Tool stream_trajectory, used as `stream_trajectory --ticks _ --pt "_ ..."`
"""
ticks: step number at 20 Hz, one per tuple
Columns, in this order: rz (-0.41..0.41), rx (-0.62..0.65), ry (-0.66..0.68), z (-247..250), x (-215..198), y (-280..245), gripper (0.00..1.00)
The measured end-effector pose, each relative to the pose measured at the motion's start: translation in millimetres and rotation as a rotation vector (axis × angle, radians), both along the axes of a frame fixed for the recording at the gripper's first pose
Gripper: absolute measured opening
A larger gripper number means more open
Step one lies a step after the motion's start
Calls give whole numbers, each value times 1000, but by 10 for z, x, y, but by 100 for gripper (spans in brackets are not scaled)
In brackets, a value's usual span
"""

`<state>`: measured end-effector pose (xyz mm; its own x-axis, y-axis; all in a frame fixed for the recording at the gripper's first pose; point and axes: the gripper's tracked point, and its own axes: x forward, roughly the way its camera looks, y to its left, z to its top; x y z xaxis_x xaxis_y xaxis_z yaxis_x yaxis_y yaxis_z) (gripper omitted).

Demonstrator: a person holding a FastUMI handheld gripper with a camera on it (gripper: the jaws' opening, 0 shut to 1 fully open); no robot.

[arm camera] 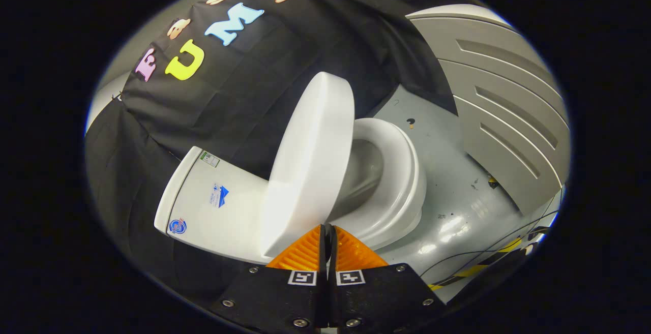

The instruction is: Open the toilet lid.

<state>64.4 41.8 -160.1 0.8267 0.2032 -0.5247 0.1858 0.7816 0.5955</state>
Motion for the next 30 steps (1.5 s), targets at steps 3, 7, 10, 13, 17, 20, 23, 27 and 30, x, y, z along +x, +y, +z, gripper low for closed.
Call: stream_trajectory --ticks 3,7,10,13,17,20,23,27,30 --pt "-12 -68 -34 168 2 98 0" --pt "-30 -132 -44 312 16 205 0" --pt "-15 -199 -80 435 25 289 0" --pt "-14 -236 -84 514 35 359 0" --pt "3 -337 -133 678 40 512 0" --pt "13 -397 -157 834 73 643 0" --pt "19 -417 -178 956 78 781 0" --pt "25 -443 -213 1063 106 942 0" --pt "36 -463 -242 1166 126 1098 0"
